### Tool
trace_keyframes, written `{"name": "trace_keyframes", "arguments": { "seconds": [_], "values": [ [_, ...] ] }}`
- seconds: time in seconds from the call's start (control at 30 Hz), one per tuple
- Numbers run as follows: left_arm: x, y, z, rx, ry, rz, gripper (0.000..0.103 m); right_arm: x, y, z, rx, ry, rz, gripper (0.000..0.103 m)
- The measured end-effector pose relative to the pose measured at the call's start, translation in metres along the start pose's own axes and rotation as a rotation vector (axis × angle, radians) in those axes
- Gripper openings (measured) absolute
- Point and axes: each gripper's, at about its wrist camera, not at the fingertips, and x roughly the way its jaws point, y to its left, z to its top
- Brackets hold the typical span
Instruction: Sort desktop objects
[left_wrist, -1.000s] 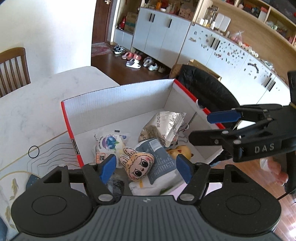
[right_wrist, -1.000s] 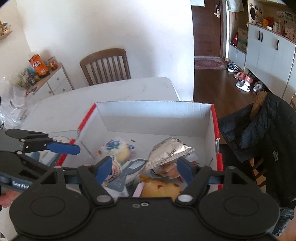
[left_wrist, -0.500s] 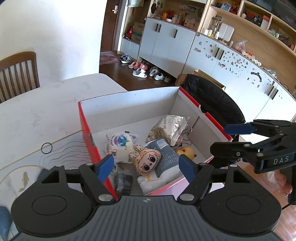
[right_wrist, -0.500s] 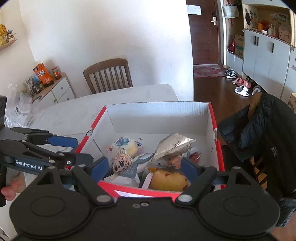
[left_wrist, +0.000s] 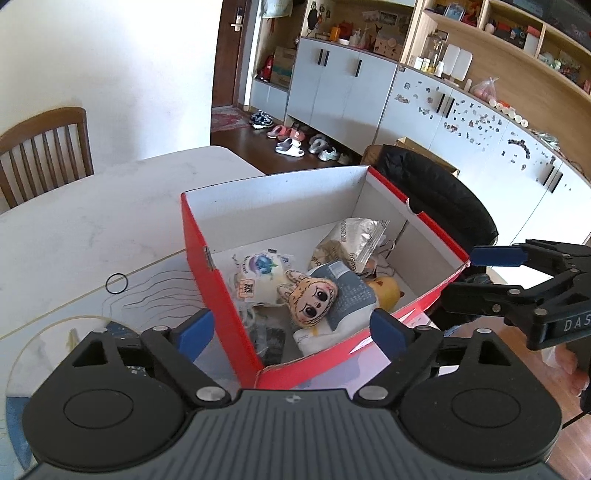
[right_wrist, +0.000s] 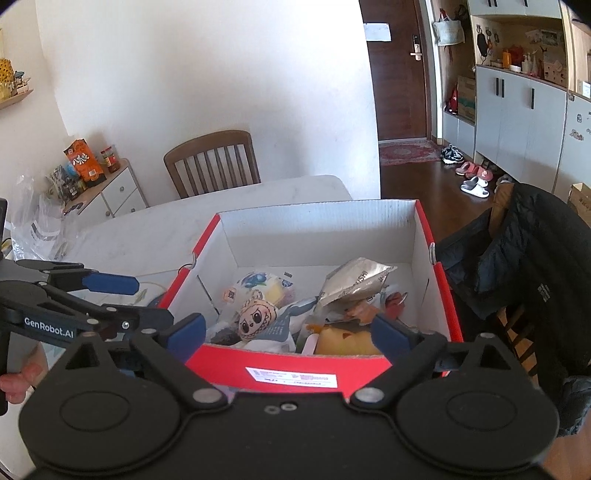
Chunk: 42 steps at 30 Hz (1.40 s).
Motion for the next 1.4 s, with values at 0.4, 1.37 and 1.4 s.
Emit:
{"name": "trace_keyframes", "arguments": {
  "seconds": [0.4, 1.37, 1.4],
  "values": [
    [-0.016, 0.000, -0.014, 0.035, -0.012, 0.040, 0.103, -0.014, 0.021, -0.017, -0.029, -0.025, -0.047, 0.102],
    [-0.027, 0.018, -0.041, 0.054, 0.026, 0.110, 0.103, -0.014, 0.049, -0.034, -0.011, 0.001, -0.053, 0.102],
    [-0.027, 0.018, -0.041, 0.053, 0.026, 0.110, 0.103, -0.014, 0.049, -0.033, -0.010, 0.002, -0.053, 0.102]
  ]
}}
